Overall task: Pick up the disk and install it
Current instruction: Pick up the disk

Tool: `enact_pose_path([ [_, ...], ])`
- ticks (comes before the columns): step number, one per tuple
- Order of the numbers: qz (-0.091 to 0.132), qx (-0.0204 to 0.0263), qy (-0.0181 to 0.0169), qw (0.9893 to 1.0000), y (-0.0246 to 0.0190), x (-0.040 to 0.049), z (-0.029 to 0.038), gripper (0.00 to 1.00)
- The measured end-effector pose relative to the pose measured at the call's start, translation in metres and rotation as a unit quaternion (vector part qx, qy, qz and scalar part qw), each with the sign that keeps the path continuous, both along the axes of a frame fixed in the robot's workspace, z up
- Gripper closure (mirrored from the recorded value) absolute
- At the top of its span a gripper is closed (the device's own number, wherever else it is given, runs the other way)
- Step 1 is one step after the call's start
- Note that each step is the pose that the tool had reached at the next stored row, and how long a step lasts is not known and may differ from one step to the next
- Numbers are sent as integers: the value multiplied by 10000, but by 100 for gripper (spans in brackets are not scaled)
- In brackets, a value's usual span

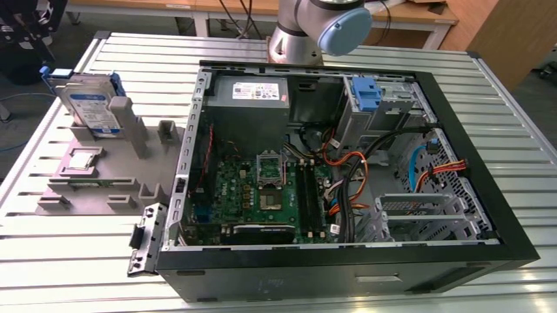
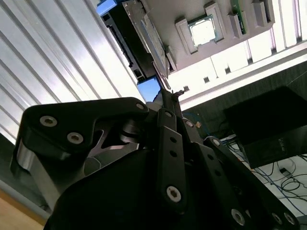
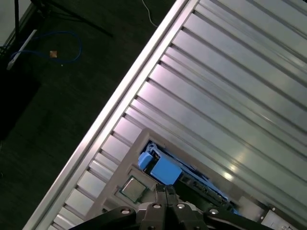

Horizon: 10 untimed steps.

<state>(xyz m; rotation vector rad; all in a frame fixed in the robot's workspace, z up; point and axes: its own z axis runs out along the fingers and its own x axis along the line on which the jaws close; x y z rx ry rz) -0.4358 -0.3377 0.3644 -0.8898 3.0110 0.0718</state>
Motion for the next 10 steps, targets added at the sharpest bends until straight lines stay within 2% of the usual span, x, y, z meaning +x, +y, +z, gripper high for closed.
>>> enact_pose_path([
  [5, 320, 0, 0, 9995, 0, 0, -1, 90],
  [7, 484, 0, 0, 9988, 0, 0, -2, 90],
  [10, 754, 0, 0, 9972, 0, 0, -3, 90],
])
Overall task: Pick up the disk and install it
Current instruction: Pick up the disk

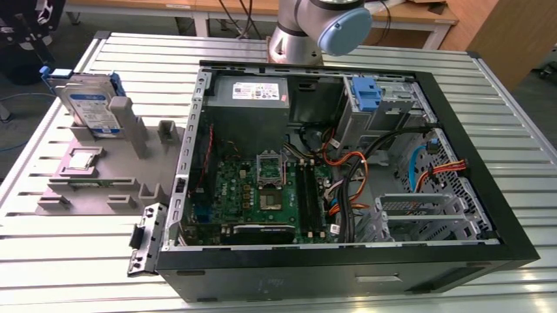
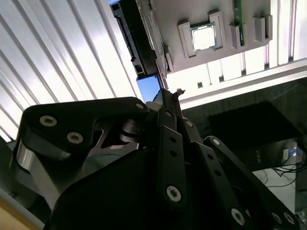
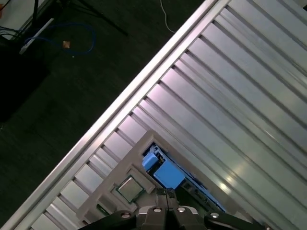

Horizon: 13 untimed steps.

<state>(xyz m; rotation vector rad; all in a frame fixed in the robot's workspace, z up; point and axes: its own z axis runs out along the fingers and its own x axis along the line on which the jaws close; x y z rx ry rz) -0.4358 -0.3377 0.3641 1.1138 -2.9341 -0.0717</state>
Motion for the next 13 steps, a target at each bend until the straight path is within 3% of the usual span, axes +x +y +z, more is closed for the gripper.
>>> enact_pose_path([
  [4, 360, 0, 0, 9994, 0, 0, -3, 90],
  [7, 638, 0, 0, 9980, 0, 0, -6, 90],
  [10, 907, 0, 0, 9959, 0, 0, -8, 90],
  [13, 1180, 0, 0, 9930, 0, 0, -10, 90],
])
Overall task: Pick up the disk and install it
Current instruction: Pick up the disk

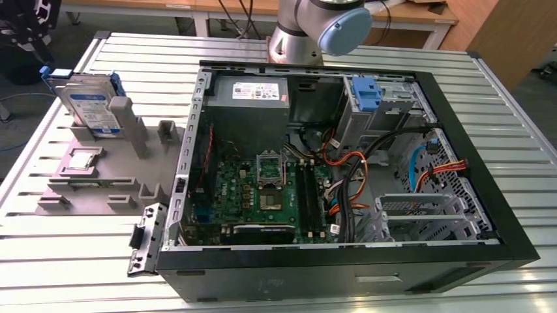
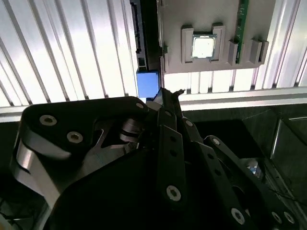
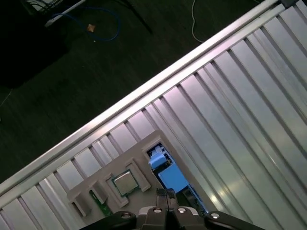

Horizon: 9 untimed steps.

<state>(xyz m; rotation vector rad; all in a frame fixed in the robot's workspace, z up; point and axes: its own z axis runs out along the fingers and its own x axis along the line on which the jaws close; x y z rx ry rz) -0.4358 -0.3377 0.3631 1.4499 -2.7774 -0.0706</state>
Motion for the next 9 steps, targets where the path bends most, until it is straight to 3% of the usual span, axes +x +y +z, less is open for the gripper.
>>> enact_pose_path([
  [5, 393, 0, 0, 9992, 0, 0, -1, 90],
  [9, 407, 0, 0, 9992, 0, 0, -1, 90],
])
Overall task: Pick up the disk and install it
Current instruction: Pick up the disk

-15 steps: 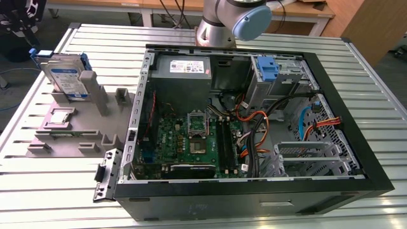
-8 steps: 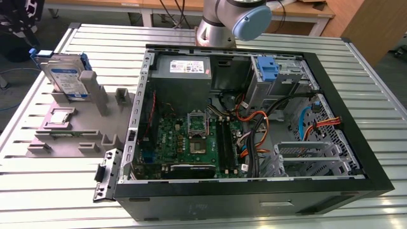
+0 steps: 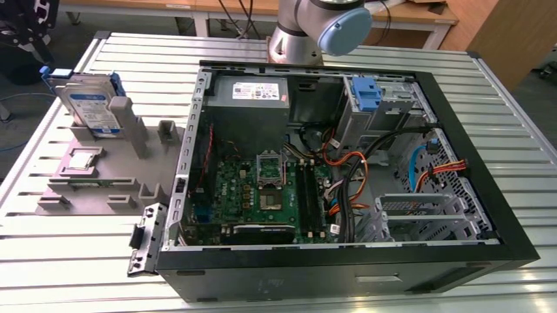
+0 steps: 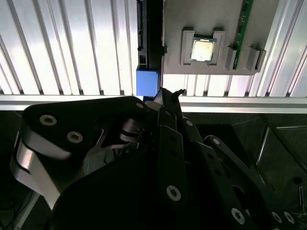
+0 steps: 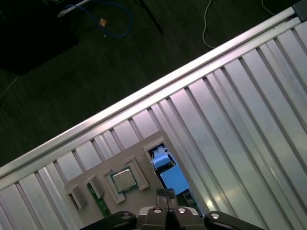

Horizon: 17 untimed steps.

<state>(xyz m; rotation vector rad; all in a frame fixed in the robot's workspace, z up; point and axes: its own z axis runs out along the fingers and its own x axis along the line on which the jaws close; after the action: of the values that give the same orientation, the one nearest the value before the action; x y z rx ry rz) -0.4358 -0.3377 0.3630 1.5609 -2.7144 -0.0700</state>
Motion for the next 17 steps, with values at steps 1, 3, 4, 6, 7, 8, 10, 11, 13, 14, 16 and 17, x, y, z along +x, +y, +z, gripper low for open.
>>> enact_pose_path([
  [1, 0, 0, 0, 10000, 0, 0, 0, 90],
  [3, 0, 0, 0, 10000, 0, 0, 0, 90],
  [4, 0, 0, 0, 10000, 0, 0, 0, 90],
  [6, 1, 0, 0, 10000, 0, 0, 0, 90],
  [7, 0, 0, 0, 10000, 0, 0, 0, 90],
  [8, 1, 0, 0, 10000, 0, 0, 0, 90],
  [10, 5, 0, 0, 10000, 0, 0, 0, 90],
  [11, 11, 0, 0, 10000, 0, 0, 0, 90],
  [13, 44, 0, 0, 10000, 0, 0, 0, 90],
  [14, 74, 0, 0, 10000, 0, 0, -1, 90],
  [16, 180, 0, 0, 9998, 0, 0, -1, 90],
  [17, 248, 0, 0, 9997, 0, 0, 0, 90],
])
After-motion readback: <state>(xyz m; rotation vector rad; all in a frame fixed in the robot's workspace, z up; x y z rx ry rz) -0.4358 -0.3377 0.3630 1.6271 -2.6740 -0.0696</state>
